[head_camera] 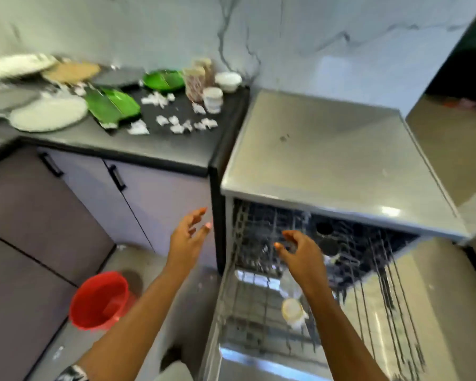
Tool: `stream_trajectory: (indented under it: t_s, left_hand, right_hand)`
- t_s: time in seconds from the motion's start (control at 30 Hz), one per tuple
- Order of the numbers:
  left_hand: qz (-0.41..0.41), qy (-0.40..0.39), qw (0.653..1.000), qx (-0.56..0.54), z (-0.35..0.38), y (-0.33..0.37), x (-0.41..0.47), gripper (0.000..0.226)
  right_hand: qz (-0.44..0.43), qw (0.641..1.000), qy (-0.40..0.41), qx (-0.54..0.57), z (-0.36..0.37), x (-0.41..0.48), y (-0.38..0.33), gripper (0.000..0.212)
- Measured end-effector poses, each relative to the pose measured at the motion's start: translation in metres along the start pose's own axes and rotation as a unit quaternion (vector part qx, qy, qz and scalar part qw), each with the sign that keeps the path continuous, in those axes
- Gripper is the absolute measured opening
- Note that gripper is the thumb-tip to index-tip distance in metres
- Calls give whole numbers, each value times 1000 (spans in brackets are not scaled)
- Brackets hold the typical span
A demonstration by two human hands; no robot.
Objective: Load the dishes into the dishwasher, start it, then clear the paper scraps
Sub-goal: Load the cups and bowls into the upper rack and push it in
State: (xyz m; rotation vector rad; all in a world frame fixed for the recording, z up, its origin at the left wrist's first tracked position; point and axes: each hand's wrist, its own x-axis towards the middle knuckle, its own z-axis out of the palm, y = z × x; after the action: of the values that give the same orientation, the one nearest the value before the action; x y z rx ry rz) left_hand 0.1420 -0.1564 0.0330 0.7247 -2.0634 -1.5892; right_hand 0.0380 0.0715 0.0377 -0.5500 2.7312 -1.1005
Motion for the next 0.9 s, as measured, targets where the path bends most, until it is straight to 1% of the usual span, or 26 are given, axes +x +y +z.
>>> stream_trajectory:
  t_s: [0.13, 0.23, 0.33, 0.43, 0.5, 0.6, 0.67, 0.73, 0.8, 0.83, 0.9]
  left_hand:
    - [53, 69, 996, -27, -50, 40, 75, 24]
    - [55, 81, 994, -54, -71, 54, 155, 21]
    - [59, 62, 996, -33, -77, 60, 251, 23]
    - [54, 43, 998, -7, -76, 58, 338, 28]
    - [53, 28, 998, 20, -72, 55, 394, 38]
    - [45, -3, 999, 24, -60, 56, 462, 61]
    - [28, -17, 999, 30, -49, 53, 503, 79]
    - [4, -28, 999, 28, -38, 49, 538, 97]
    - [-12, -42, 999, -1, -30, 48, 559, 113]
    - [-17, -49, 999, -16, -25, 46, 570, 117]
    - [-16, -46, 998, -30, -19, 41, 583, 116]
  right_hand:
    - [-73, 997, 4, 29, -6, 70, -75, 28]
    - [-107, 994, 8, 33, 9, 140, -123, 26]
    - [-94, 994, 8, 47, 35, 228, -160, 31]
    - [-47, 996, -8, 70, 60, 310, -187, 41]
    - [-17, 997, -11, 71, 78, 363, -199, 51]
    - [18, 997, -12, 69, 101, 426, -209, 73]
    - [29, 997, -26, 70, 114, 456, -212, 89]
    - [31, 996, -36, 80, 127, 478, -212, 100]
    - [31, 994, -38, 102, 135, 486, -209, 104]
    - [32, 992, -34, 115, 140, 491, -207, 102]
    - [25, 990, -23, 136, 146, 495, -204, 93]
